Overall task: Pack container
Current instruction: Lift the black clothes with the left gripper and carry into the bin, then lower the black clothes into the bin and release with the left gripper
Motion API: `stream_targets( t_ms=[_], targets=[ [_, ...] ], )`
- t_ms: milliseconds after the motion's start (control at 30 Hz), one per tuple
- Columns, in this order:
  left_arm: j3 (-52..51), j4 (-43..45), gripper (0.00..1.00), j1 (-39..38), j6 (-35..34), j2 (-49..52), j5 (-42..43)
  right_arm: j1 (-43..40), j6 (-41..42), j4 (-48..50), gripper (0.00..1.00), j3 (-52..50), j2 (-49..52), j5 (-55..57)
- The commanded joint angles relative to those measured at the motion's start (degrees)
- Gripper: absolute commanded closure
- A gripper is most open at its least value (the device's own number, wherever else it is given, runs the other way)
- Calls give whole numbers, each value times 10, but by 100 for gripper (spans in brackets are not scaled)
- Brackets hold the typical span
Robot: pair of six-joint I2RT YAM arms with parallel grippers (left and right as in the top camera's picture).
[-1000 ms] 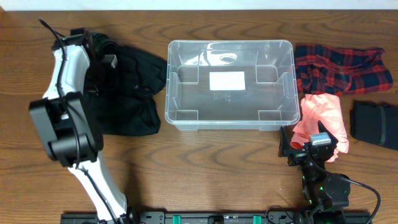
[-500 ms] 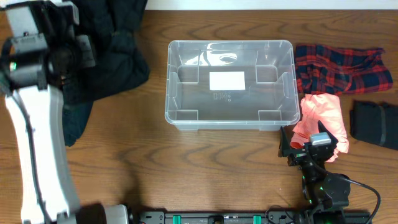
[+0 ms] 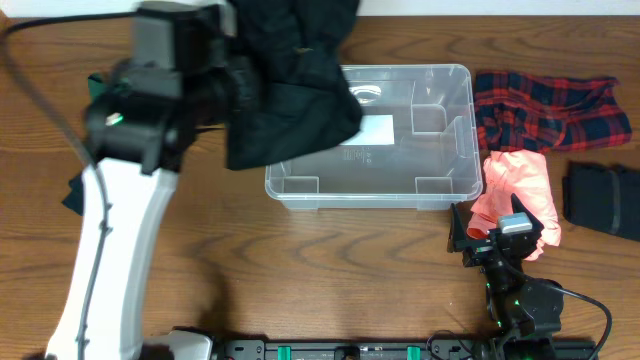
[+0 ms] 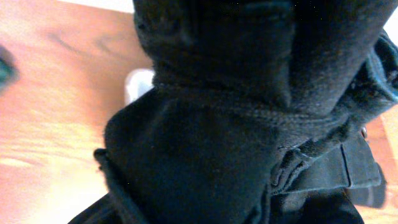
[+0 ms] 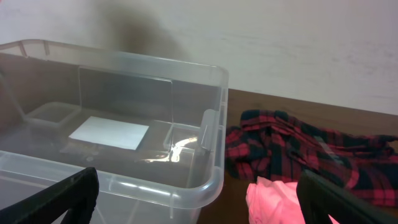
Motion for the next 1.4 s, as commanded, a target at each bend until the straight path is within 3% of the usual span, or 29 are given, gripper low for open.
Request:
stream_targets(
  t_ms=[0, 433, 700, 1000, 1200, 1367],
  targets=[
    [14, 16, 94, -27, -84, 37, 9, -5, -3, -2, 1, -1, -3, 4],
    [13, 12, 94, -77, -95, 167, 39, -5, -3, -2, 1, -1, -3, 4],
    [-41, 21, 94, -93, -93, 174, 14, -5, -3, -2, 1, -1, -3, 4],
    [-120, 101, 94, -95, -93, 174, 5, -5, -3, -2, 1, -1, -3, 4],
    [-147, 99, 94, -95, -93, 174, -94, -5, -3, -2, 1, -1, -3, 4],
    [-152, 96, 94, -95, -89, 174, -107, -5, -3, -2, 1, -1, -3, 4]
  ],
)
